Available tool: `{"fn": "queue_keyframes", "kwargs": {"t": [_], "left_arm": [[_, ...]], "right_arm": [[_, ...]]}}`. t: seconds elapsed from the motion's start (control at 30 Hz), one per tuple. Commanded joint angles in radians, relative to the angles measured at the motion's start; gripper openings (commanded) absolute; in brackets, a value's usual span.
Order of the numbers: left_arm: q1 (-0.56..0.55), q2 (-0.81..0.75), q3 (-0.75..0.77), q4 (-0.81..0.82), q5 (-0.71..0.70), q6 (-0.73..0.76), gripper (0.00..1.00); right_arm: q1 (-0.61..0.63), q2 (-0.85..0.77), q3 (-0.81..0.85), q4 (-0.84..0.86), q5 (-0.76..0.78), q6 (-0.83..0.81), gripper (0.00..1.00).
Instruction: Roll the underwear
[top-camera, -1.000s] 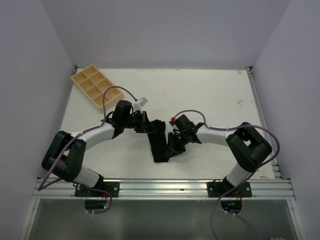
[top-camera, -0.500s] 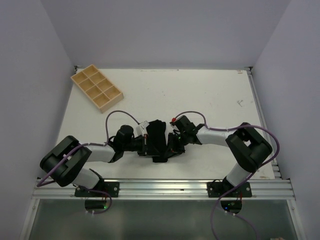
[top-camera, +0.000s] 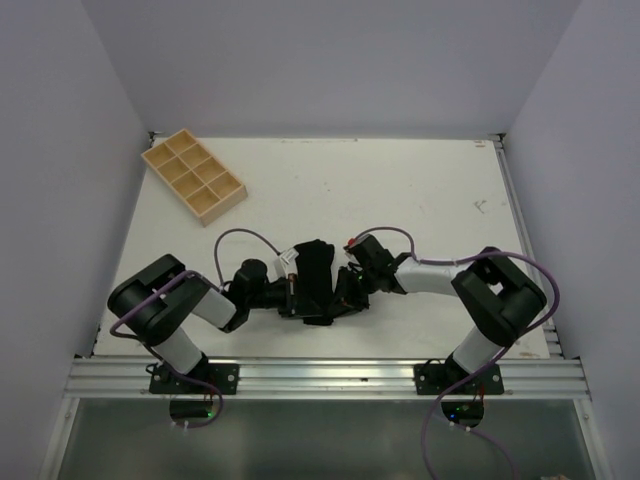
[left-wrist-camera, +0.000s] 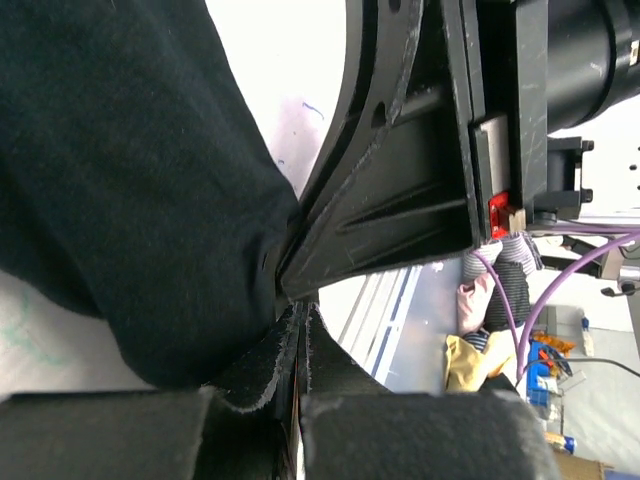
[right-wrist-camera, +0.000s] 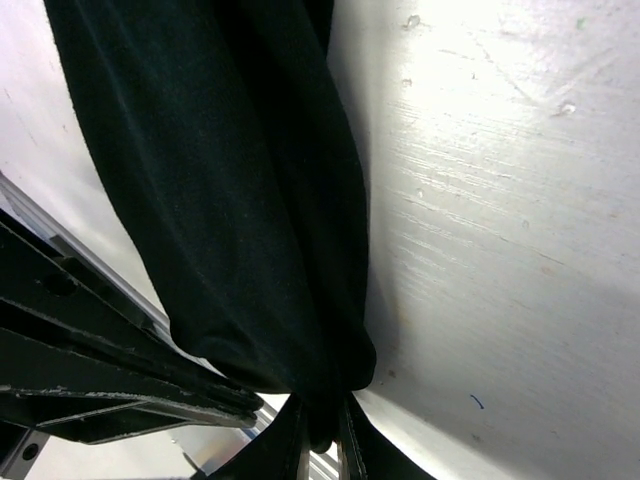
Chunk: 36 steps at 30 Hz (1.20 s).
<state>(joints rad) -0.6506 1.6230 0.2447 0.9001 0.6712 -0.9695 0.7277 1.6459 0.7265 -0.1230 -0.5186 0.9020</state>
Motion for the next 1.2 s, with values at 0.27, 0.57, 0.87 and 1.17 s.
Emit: {"fn": "queue_keyframes", "kwargs": {"t": [0.27, 0.57, 0.87, 1.17], "left_arm": [[-0.004, 0.123, -0.042, 0.166, -0.061, 0.014, 0.0], [-0.004, 0.172, -0.033, 0.149, -0.07, 0.046, 0.0], [-0.004, 0.166, -0.041, 0.16, -0.091, 0.046, 0.0], [-0.004, 0.155, -0.064, 0.158, -0.107, 0.048, 0.0]], "right_arm": [[0.042, -0.037, -0.012, 0.037, 0.02, 0.091, 0.08], [0.041, -0.116, 0.048, -0.189, 0.109, 0.041, 0.43], [-0.109, -0.089, 0.241, -0.221, 0.092, -0.075, 0.0], [-0.155, 0.231, 0.462, 0.038, -0.106, -0.02, 0.0]]}}
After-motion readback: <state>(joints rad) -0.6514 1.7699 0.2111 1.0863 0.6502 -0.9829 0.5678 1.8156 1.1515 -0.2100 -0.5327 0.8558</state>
